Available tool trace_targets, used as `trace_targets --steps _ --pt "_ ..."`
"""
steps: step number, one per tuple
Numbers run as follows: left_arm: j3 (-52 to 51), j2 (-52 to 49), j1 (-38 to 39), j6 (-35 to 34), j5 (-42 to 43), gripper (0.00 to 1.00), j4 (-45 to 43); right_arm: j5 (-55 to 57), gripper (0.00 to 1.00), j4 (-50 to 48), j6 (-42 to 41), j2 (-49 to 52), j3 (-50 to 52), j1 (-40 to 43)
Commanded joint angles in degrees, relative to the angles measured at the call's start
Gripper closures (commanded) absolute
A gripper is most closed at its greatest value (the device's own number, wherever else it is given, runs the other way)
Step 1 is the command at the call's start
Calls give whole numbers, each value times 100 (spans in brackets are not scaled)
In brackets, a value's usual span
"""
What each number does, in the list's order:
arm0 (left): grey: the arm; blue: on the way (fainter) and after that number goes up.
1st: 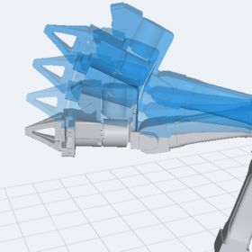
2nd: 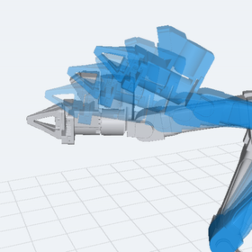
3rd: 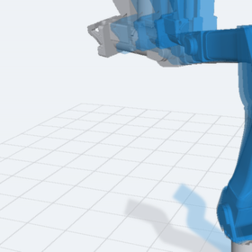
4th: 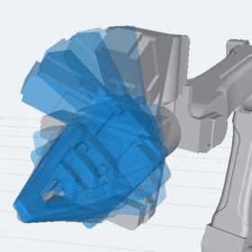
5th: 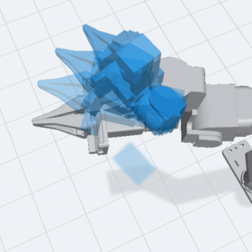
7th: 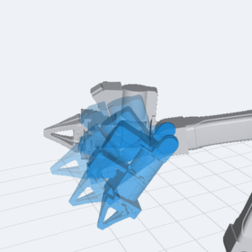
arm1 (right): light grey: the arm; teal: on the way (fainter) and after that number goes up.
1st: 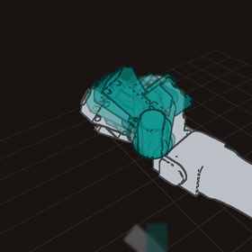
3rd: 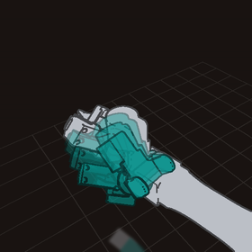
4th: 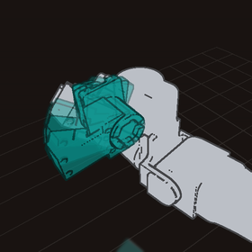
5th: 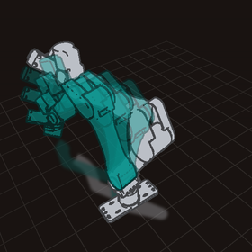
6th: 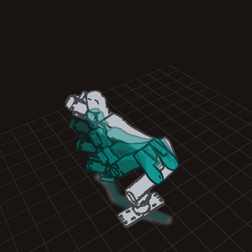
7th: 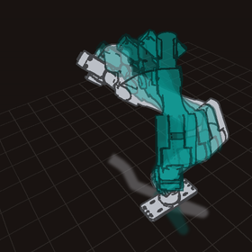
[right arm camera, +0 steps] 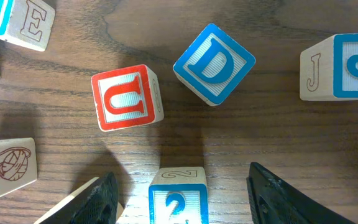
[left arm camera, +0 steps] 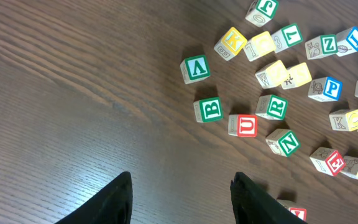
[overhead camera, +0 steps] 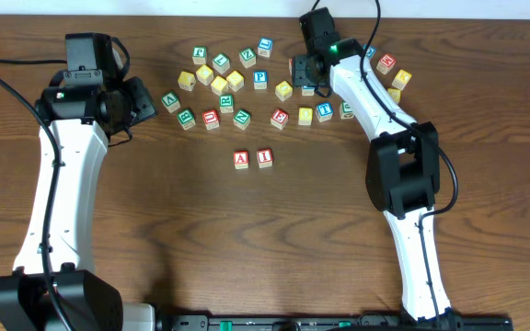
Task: Spell out AI2
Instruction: 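Move the right gripper to the blue 2 block and grasp it, then carry the blue 2 block and lower it right of the I block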
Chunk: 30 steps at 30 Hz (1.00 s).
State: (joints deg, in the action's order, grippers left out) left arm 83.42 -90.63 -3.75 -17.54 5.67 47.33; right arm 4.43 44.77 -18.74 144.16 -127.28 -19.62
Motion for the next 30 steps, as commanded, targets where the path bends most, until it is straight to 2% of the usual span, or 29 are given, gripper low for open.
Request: trace_targets --steps 1,5,11,17,23,30 --pt "118 39 -11 98 -39 50 -7 -33 39 -24 81 282 31 2" --pt "118 39 -9 96 -162 50 -4 -31 44 -20 81 341 31 2" --pt "118 39 -9 96 -186 50 -4 -26 65 -44 81 341 31 4" --pt "118 39 -11 98 -186 50 -4 -2 74 -68 87 339 13 15" --pt "118 39 -9 98 -186 50 -7 -7 76 -4 236 94 -17 15" --pt "118 39 -9 98 -186 50 -7 -79 80 544 258 -876 -17 -9"
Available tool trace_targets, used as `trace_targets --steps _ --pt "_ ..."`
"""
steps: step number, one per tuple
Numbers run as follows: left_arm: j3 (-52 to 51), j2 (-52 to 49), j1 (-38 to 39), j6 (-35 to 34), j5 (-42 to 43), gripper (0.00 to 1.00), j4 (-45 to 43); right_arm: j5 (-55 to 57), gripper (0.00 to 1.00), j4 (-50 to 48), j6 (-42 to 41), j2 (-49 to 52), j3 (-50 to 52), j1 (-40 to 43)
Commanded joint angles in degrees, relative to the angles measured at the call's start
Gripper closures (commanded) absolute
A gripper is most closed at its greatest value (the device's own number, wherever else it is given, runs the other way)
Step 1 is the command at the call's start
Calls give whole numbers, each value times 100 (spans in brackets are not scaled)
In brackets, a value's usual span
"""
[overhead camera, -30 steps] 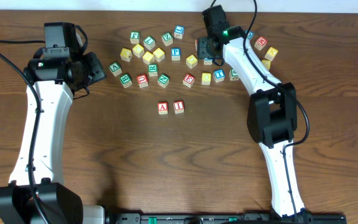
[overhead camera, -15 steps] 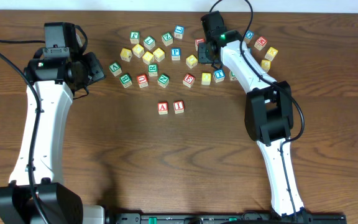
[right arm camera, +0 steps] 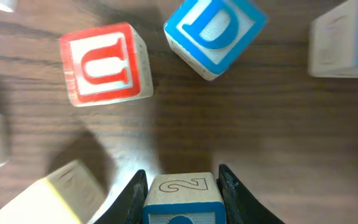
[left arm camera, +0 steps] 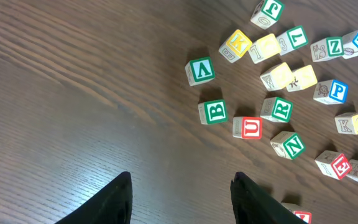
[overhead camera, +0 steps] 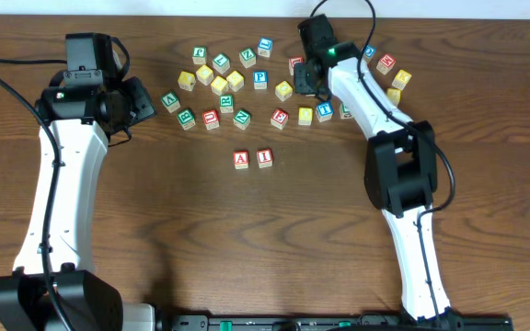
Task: Spell out AI2
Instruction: 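Carry the blue 2 block and lower it right of the I block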
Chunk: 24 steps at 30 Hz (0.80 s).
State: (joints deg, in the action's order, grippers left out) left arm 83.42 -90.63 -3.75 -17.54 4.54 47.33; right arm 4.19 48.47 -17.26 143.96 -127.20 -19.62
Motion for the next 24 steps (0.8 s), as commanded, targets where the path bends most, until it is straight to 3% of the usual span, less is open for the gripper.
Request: trace_targets --steps 1,8,16,24 --pt "118 39 -11 96 -72 50 -7 -83 81 289 107 -977 -26 -17" --pt "118 39 -11 96 -72 49 -4 -446 81 1488 103 -1600 -26 -164" --pt "118 39 -11 98 -72 50 -2 -509 82 2894 -59 -1314 72 -487" --pt "118 39 -11 101 -74 50 -4 -588 83 2796 -247 -1119 883 -868"
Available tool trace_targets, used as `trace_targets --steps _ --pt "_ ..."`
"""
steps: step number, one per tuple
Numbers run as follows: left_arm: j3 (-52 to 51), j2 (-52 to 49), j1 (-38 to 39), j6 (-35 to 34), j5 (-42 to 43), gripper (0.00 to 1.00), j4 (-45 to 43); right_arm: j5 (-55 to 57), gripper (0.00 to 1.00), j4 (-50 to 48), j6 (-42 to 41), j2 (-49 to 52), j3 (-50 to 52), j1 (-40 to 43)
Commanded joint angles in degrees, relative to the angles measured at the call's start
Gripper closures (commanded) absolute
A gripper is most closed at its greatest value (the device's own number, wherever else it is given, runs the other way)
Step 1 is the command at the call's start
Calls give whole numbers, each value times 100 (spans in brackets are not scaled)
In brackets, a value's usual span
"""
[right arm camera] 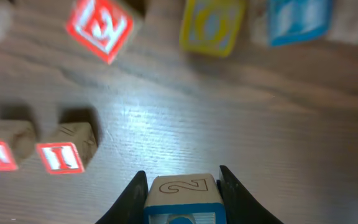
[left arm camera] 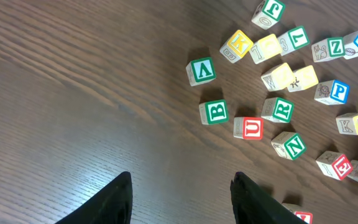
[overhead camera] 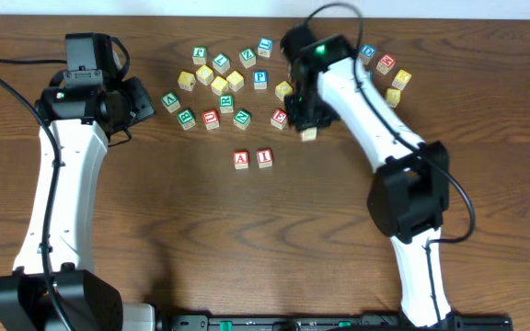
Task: Spell out AI2
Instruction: 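Carry the blue 2 block and lower it right of the I block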
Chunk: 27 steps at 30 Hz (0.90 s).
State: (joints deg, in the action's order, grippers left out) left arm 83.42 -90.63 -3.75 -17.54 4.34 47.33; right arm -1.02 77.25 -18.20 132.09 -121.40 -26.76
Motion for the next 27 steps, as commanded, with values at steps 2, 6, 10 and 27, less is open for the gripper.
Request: trace_targets --steps 2,6,10,27 --pt "118 39 -11 98 -55 49 -4 -66 82 -153 -175 68 518 -227" --pt "118 39 -11 98 -55 50 -4 -68 82 -461 -282 68 940 -365" --pt "118 39 -11 98 -52 50 -4 -68 82 -968 -304 68 1259 -461" --pt "118 39 -9 98 -52 49 -4 68 74 -1469 -538 68 1504 -581"
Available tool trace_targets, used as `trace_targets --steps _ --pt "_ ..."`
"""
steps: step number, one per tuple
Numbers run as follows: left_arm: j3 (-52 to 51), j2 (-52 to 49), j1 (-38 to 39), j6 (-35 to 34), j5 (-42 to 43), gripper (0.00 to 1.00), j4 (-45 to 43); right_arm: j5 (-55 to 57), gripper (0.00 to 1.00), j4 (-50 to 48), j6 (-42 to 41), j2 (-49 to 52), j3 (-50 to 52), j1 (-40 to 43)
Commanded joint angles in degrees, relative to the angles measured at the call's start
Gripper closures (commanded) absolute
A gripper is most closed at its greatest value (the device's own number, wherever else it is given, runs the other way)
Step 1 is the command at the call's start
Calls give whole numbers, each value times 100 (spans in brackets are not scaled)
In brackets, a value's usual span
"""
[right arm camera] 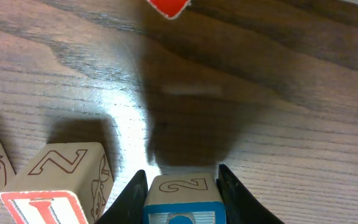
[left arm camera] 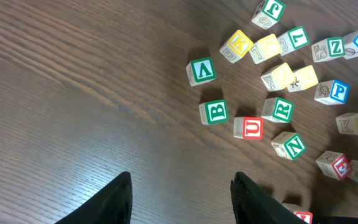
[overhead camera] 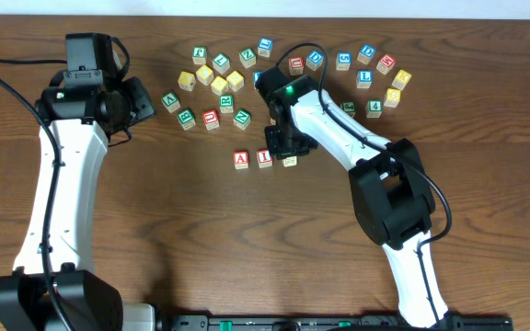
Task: Spell out AI2
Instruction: 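Carry the blue 2 block and lower it right of the I block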
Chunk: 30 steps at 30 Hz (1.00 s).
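My right gripper [right arm camera: 183, 198] is shut on the blue "2" block [right arm camera: 183, 199], holding it just right of the red "I" block [right arm camera: 48, 199]. From overhead the red "A" block [overhead camera: 240, 159] and the "I" block [overhead camera: 263, 158] sit side by side mid-table, with the right gripper [overhead camera: 288, 153] and its block at the right end of that row. Whether the "2" block touches the table is hidden. My left gripper [left arm camera: 180, 199] hangs open over bare wood, left of the block pile; overhead it shows at the left gripper [overhead camera: 141, 101].
Loose letter blocks lie scattered at the back: green V [left arm camera: 201, 70], B [left arm camera: 213, 112], red U [left arm camera: 247, 128], green R [left arm camera: 275, 109], N [left arm camera: 289, 146] on the left, and a row including red and blue blocks [overhead camera: 343, 61] at the back right. The table's front half is bare wood.
My right gripper has moved left and nearer with the "2" block, from right of the red E block to directly beside the "I" block. The left arm has not moved.
My right gripper stood open around the "2" block among the back-right blocks. Then it was shut on the block there. Later it held the block out over the table's middle, and now holds it at the right end of the A-I row.
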State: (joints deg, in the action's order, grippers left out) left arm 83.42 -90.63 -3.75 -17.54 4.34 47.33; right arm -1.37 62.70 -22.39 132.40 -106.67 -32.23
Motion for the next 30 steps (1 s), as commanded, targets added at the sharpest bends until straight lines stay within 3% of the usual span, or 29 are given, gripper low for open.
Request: trace_targets --steps 1,8,14,30 --pt "118 39 -11 98 -52 49 -4 101 72 -13 -118 37 31 -35" --pt "118 39 -11 98 -52 49 -7 101 64 -13 -116 37 31 -35" --pt "118 39 -9 98 -55 49 -7 101 64 -20 -116 37 31 -39" --pt "118 39 -9 98 -52 50 -7 98 80 -70 -424 37 28 -33"
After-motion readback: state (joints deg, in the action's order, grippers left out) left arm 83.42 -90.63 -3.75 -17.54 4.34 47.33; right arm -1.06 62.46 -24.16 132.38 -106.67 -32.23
